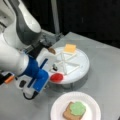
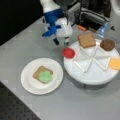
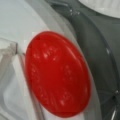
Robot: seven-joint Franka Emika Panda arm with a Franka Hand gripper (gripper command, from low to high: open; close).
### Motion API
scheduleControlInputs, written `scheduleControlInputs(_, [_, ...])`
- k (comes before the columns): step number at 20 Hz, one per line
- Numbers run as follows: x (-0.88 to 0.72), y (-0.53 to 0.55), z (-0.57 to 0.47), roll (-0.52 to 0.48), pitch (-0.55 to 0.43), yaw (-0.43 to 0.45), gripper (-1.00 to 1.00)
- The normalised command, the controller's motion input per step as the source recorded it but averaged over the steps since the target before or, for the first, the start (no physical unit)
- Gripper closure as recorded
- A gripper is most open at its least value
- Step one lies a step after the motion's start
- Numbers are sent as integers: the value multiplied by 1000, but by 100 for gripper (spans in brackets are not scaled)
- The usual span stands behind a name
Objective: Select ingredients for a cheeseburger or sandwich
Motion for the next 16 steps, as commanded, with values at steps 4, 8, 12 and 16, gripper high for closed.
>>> scheduleControlInputs(4, [111, -197, -90, 381, -68, 111, -100])
scheduleControlInputs(8, [132, -207, -83, 395, -103, 112, -100])
scheduleControlInputs(12, [136, -205, -124, 373, -104, 123, -100])
scheduleControlInputs(16, [132, -224, -141, 394, -116, 139, -100])
